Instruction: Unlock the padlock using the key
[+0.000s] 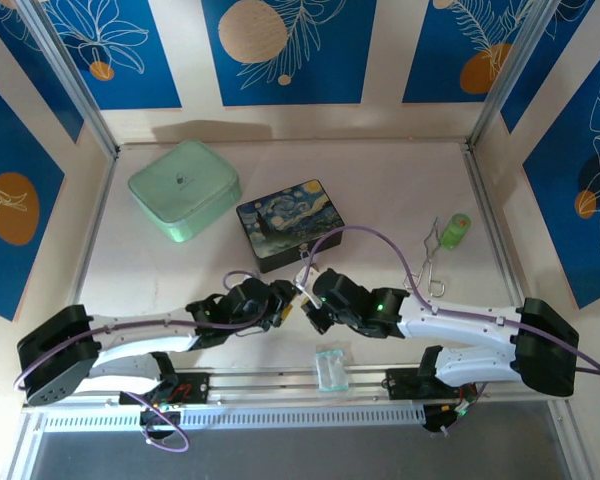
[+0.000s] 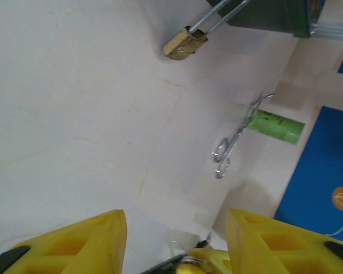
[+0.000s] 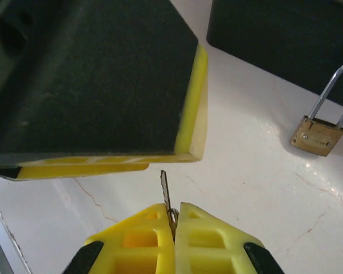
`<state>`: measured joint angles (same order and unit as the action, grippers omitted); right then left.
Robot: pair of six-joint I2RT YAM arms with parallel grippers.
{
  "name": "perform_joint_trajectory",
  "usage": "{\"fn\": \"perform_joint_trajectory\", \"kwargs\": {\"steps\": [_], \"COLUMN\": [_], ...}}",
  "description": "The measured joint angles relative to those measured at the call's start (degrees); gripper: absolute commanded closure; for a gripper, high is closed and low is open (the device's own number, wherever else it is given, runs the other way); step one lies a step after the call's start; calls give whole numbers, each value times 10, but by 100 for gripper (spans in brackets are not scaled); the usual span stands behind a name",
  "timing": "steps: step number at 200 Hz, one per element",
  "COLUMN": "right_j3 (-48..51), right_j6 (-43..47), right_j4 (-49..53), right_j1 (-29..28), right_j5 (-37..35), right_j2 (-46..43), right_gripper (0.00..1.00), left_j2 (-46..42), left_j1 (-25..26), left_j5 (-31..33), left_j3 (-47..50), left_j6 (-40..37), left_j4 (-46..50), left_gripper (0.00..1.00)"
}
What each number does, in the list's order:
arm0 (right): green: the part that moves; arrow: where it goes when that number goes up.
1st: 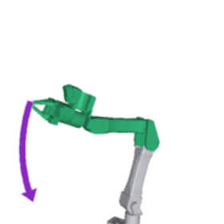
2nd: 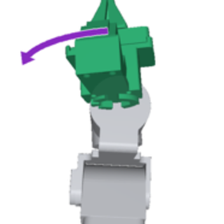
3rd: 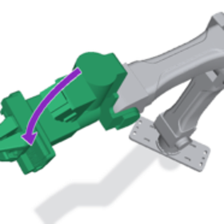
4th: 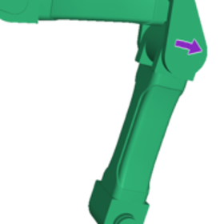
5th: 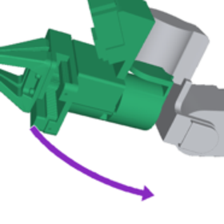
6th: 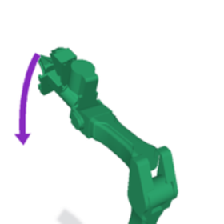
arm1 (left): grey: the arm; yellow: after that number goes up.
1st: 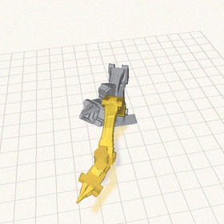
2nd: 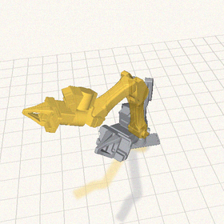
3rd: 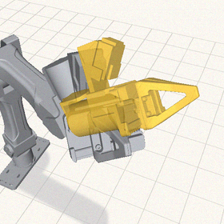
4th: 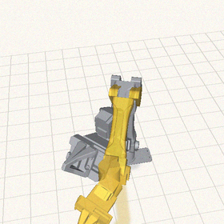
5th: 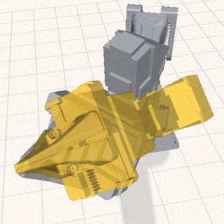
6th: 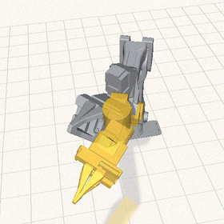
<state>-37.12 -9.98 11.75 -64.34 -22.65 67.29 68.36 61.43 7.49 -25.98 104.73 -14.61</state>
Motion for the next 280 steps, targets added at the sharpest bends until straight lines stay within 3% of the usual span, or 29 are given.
{"fn": "perform_joint_trajectory", "kwargs": {"steps": [87,167,176,190,198,207,220,243,280], "right_j3": [-11,-23,-23,-23,-23,-23,-23,-16,-7], "right_j6": [30,40,40,37,32,23,1,-58,-185], "right_j4": [-23,-23,-23,-24,-23,-22,-19,-17,-18], "right_j1": [-20,-28,-28,-27,-23,-16,2,60,262], "right_j5": [-45,-50,-50,-48,-43,-36,-17,47,262], "right_j2": [19,37,38,39,38,38,33,-10,-92], "right_gripper": [97,95,87,51,38,31,0,1,1], "left_j2": [-30,-30,-30,-30,-30,-30,-30,-33,-69], "left_j1": [1,1,1,1,1,1,1,-10,-34], "left_j5": [0,2,2,2,2,5,11,25,46], "left_j3": [1,2,2,2,2,3,7,15,10], "left_j6": [43,38,36,31,27,19,2,-46,-194], "left_j4": [1,9,10,10,9,8,0,-11,9], "left_gripper": [71,100,100,100,100,100,100,100,100]}}
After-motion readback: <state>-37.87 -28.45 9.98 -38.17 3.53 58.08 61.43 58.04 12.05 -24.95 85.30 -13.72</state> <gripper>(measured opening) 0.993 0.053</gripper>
